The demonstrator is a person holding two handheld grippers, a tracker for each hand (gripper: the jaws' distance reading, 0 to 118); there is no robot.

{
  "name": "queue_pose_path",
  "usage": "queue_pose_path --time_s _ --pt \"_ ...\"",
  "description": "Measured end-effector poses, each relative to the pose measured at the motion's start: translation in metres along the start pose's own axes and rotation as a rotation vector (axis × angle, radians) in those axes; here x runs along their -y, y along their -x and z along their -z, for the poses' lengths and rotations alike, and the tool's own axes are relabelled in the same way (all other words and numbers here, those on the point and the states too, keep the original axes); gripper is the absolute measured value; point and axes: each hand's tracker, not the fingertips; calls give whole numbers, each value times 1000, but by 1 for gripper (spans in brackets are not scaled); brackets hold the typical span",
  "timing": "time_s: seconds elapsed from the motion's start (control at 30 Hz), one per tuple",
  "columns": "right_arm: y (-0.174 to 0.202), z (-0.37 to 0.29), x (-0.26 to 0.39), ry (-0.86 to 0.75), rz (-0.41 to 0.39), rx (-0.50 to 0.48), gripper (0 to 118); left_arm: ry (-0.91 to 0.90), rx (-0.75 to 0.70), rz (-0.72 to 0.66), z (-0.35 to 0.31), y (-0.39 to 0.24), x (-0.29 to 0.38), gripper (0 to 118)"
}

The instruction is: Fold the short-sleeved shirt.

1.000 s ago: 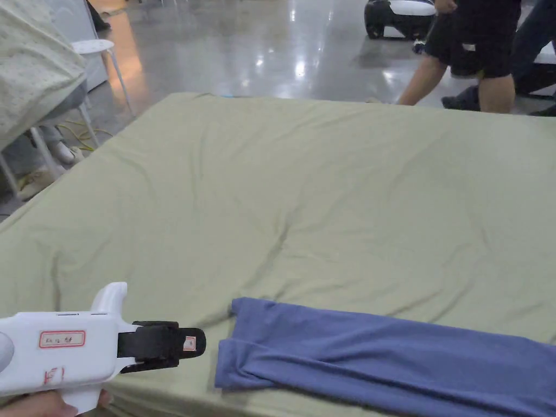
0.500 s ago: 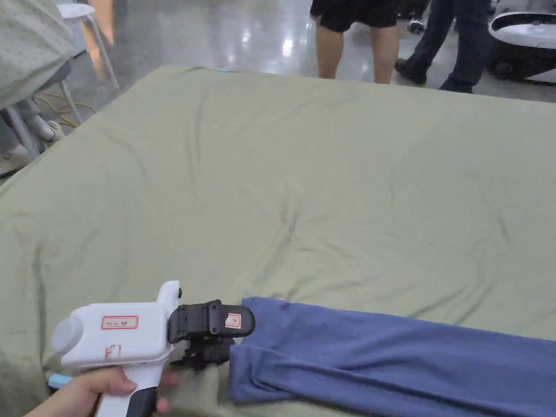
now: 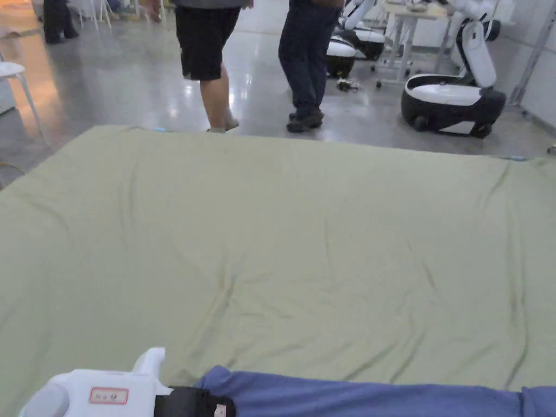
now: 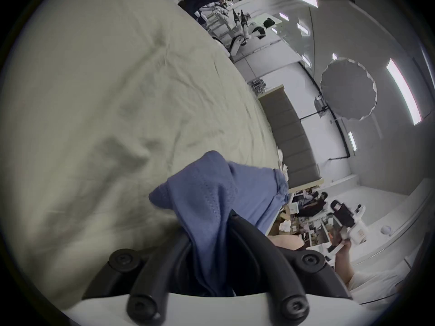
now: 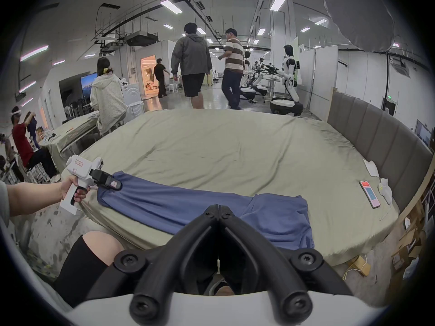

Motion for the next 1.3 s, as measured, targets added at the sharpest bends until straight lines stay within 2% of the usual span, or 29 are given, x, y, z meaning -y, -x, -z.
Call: queue_pose_path --time_s 0.07,0.17,0.4,0.47,0.6,0.63,0.7,0.77,0.93,1.0,1.3 --pt "-2 -2 2 -1 0 -15 0 -9 -20 -1 -15 2 2 4" --pt "-5 -4 3 -19 -27 -44 0 -6 -146 53 -37 -5 -3 4" --pt "-18 1 7 -54 -31 -149 0 -46 -345 -24 -108 -3 -21 4" --pt "-20 2 10 -55 -38 -178 0 -26 -436 17 -117 -23 -25 4" --pt "-18 0 12 -41 -59 -241 0 19 -530 73 -117 -78 -29 4" --pt "-18 -1 12 -38 -65 -250 0 24 -571 87 -110 -95 -30 4" --pt "14 27 -33 -35 -73 -278 0 20 -615 95 -95 -127 -29 4" --pt "17 27 -38 -43 -82 -307 0 28 -628 89 -72 -156 -28 4" --pt "5 38 -44 -69 -97 -366 0 133 -670 220 6 -211 -26 4" --pt "2 37 -45 -53 -84 -394 0 128 -665 186 36 -217 -24 4" --pt "-37 41 -26 -32 -36 -346 0 315 -783 163 184 -223 -7 6"
